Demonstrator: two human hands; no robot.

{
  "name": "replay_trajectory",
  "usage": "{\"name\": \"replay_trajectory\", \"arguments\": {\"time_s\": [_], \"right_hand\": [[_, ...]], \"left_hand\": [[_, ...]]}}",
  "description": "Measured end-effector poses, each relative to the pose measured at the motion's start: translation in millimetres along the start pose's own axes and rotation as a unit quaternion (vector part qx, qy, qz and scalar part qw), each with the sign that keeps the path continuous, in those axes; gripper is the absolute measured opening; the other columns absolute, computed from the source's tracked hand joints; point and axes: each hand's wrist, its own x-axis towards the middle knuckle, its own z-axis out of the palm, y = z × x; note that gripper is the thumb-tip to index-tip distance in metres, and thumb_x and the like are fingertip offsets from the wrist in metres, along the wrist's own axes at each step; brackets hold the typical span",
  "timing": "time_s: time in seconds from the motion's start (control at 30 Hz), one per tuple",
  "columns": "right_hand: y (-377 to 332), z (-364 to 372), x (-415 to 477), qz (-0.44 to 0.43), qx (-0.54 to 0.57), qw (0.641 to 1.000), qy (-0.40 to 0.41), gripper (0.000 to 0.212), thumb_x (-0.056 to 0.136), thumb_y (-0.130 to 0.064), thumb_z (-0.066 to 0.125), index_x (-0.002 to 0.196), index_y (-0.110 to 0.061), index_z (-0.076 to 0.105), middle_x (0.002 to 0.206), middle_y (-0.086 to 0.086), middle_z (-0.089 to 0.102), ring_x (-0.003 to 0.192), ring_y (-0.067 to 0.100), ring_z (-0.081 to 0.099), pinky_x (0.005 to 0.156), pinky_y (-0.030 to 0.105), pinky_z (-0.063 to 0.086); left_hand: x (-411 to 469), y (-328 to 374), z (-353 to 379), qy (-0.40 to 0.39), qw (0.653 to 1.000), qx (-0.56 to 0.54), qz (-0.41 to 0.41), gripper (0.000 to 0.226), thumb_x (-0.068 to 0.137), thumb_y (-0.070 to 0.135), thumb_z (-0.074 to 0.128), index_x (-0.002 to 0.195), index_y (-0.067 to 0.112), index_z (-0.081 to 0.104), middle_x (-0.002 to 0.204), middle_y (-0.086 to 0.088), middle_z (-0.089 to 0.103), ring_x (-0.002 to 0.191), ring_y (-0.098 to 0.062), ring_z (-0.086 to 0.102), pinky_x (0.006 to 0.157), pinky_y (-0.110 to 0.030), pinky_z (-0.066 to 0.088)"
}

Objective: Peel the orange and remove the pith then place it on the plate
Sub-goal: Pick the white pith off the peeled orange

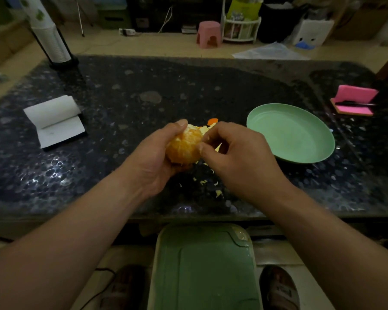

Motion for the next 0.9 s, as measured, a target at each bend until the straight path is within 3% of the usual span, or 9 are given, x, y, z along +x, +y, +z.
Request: {"name": "replay_trajectory", "arguments": {"time_s": [0.13, 0.23, 0.4, 0.63, 0.8, 0.9], "right_hand": [[-1.0, 5.0, -0.9, 0.041, 0.008, 0.999, 0.002, 0.011, 0.097, -0.037, 0.072, 0.094, -0.027, 0.075, 0.080, -0.012, 0.069, 0.070, 0.004, 0.062, 0.065, 0.027, 0.051], [0.1, 5.1, 0.5, 0.063, 0.032, 0.997, 0.001, 0.011, 0.097, -0.037, 0.071, 0.093, -0.028, 0.076, 0.078, -0.014, 0.070, 0.071, 0.001, 0.063, 0.062, 0.019, 0.045], [0.1, 5.2, 0.9, 0.072, 0.052, 0.996, 0.011, 0.012, 0.096, -0.029, 0.071, 0.085, -0.027, 0.076, 0.072, -0.013, 0.070, 0.071, 0.003, 0.065, 0.062, 0.018, 0.047], [-0.1, 9.6, -0.2, 0.070, 0.053, 0.995, 0.048, 0.020, 0.093, -0.028, 0.073, 0.074, -0.023, 0.070, 0.065, -0.008, 0.067, 0.062, 0.009, 0.062, 0.059, 0.033, 0.053], [-0.7, 9.3, -1.0, 0.071, 0.059, 0.994, 0.057, 0.019, 0.092, -0.026, 0.071, 0.074, -0.022, 0.068, 0.065, -0.005, 0.066, 0.061, 0.011, 0.062, 0.060, 0.041, 0.055], [-0.3, 5.9, -1.7, 0.063, 0.075, 0.994, 0.042, 0.013, 0.093, -0.023, 0.070, 0.080, -0.023, 0.070, 0.067, -0.008, 0.066, 0.063, 0.010, 0.061, 0.060, 0.034, 0.052]], "left_hand": [[2.2, -1.0, 0.8, 0.002, 0.998, 0.033, 0.047, 0.083, 0.078, 0.050, 0.083, 0.143, 0.006, 0.057, 0.135, -0.018, 0.069, 0.105, -0.028, 0.071, 0.088, -0.049, 0.060], [1.7, -3.4, 1.7, 0.023, 0.994, 0.068, 0.082, 0.076, 0.076, 0.046, 0.090, 0.136, 0.011, 0.058, 0.132, -0.018, 0.070, 0.105, -0.030, 0.073, 0.093, -0.056, 0.060], [-2.8, -6.4, 7.3, 0.044, 0.986, 0.079, 0.138, 0.062, 0.076, 0.040, 0.085, 0.126, 0.016, 0.057, 0.128, -0.012, 0.070, 0.100, -0.021, 0.074, 0.079, -0.037, 0.064], [-5.3, -9.2, 12.0, 0.049, 0.980, 0.097, 0.168, 0.057, 0.079, 0.037, 0.086, 0.123, 0.016, 0.058, 0.124, -0.011, 0.071, 0.098, -0.017, 0.075, 0.074, -0.028, 0.060], [-6.9, -8.2, 12.8, 0.053, 0.982, 0.087, 0.162, 0.066, 0.075, 0.044, 0.088, 0.126, 0.015, 0.058, 0.125, -0.011, 0.072, 0.102, -0.020, 0.076, 0.078, -0.033, 0.062], [-5.9, -6.6, 10.5, 0.056, 0.985, 0.073, 0.143, 0.065, 0.079, 0.044, 0.088, 0.129, 0.015, 0.058, 0.126, -0.012, 0.072, 0.108, -0.027, 0.075, 0.084, -0.042, 0.065]]}}
